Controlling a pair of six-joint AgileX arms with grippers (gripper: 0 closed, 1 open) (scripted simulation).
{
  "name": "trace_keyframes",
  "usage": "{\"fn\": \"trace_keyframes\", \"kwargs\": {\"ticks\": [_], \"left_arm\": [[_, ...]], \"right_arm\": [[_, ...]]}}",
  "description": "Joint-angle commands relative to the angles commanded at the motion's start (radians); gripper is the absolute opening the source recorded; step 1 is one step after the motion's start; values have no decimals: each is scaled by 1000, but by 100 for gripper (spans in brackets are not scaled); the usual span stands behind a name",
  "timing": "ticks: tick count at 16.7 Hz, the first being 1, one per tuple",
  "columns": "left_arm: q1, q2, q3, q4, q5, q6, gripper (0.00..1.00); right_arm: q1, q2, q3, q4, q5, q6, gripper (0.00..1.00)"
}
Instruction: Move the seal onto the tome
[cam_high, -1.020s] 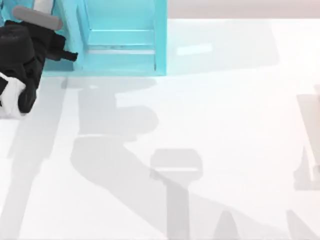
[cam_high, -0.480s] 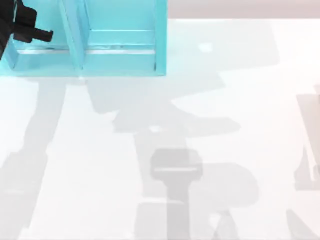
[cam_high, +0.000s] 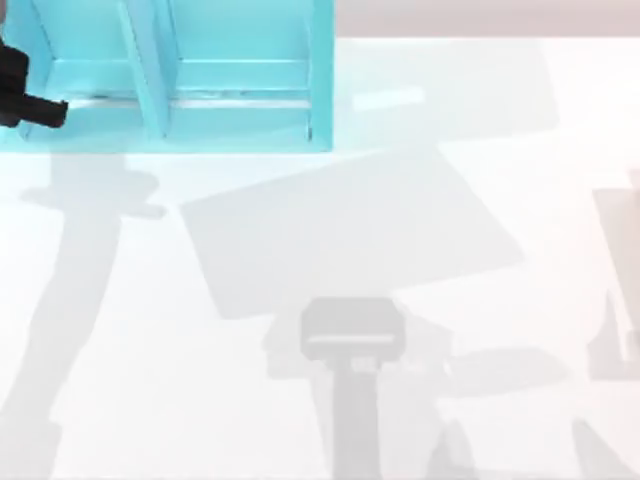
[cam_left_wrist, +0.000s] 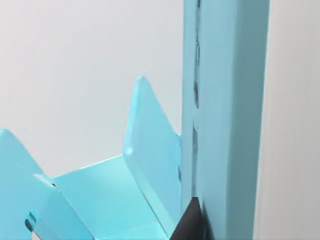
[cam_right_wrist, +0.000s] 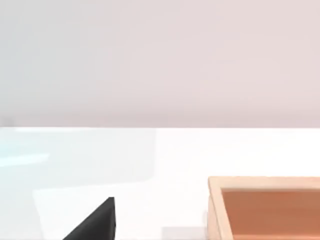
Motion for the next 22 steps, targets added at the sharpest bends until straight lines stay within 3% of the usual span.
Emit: {"fn": "trace_keyframes", "kwargs": {"ticks": [7,11,16,22], "left_arm": [[1,-1,-2,-6,0,-5,0],[-54,14,34,-33,-3,-119,0],[-185,82,105,-138,-36,-449,0],[-392,270,198,-369,-135,-1028,0]], "right_arm": [[0,0,0,0,0,0,100],[0,0,0,0,0,0,100],[0,0,0,0,0,0,100],[0,0,0,0,0,0,100]]}}
